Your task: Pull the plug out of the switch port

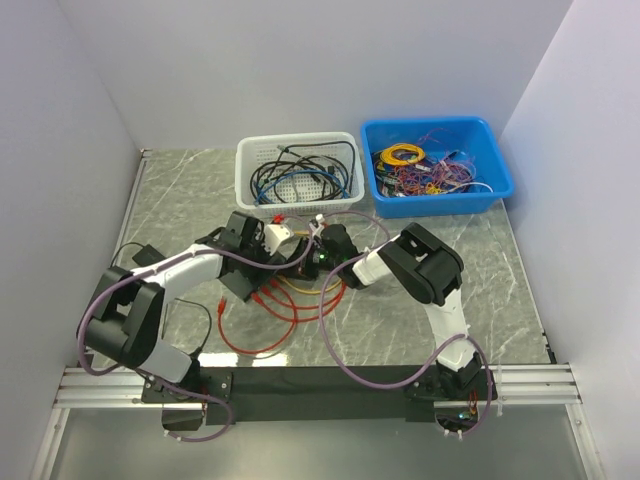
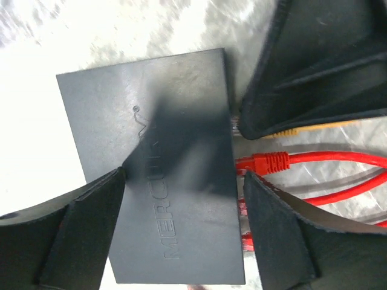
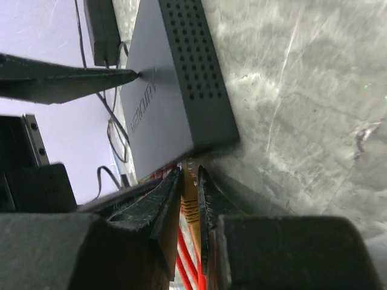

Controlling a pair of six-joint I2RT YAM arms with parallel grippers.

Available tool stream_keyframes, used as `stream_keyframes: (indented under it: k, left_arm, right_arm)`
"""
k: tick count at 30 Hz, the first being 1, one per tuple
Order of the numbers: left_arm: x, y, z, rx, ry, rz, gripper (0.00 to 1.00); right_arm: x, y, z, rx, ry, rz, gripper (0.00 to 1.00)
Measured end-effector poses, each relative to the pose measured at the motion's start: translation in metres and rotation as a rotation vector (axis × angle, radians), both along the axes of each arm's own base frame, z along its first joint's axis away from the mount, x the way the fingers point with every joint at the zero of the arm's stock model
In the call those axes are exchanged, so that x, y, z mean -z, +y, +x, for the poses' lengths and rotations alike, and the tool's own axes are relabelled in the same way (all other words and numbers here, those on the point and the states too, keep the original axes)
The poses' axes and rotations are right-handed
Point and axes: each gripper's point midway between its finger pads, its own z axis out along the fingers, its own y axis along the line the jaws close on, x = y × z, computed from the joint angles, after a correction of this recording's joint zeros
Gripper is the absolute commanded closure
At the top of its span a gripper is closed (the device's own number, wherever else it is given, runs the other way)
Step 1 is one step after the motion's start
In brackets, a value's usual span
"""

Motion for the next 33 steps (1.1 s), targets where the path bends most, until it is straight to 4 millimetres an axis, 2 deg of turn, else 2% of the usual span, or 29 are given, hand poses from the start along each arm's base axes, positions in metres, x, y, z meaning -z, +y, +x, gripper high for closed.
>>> stream_keyframes:
  k: [8, 13, 19, 21, 23, 26, 29, 33]
  left_arm:
    - [-0.001, 0.01, 0.03, -0.063, -0.041, -0.044, 0.19]
    - [-0.001, 0.009, 0.03, -0.051, -0.043, -0.056, 0.15]
    - [-0.004, 0.006, 0.02, -0.01, -0.025, -0.089, 0.09]
    - [-0.005, 0.004, 0.013, 0.008, -0.003, -0.1, 0.07]
    - [-0.005, 0.003, 0.005, 0.024, 0.021, -0.109, 0.06]
    - [-0.007, 0.002, -0.005, 0.042, 0.052, -0.12, 0.05]
    - [-0.008, 0.0, -0.015, 0.057, 0.085, -0.136, 0.05]
    - [-0.009, -0.002, -0.022, 0.066, 0.109, -0.146, 0.04]
  right_arm:
    - [0.003, -0.015, -0.011, -0.033, -0.029, -0.045, 1.0]
    - [0.002, -0.026, -0.02, -0.046, -0.038, -0.075, 1.0]
    - [-0.008, -0.037, -0.018, -0.038, -0.084, -0.159, 1.0]
    - [-0.024, -0.041, -0.013, -0.029, -0.123, -0.182, 1.0]
    - [-0.053, -0.041, -0.003, -0.012, -0.191, -0.175, 1.0]
    - [-0.11, -0.044, 0.014, 0.035, -0.307, -0.117, 1.0]
    - [-0.161, -0.058, 0.031, 0.093, -0.394, -0.05, 1.0]
    - [-0.202, -0.072, 0.049, 0.149, -0.464, -0.011, 1.0]
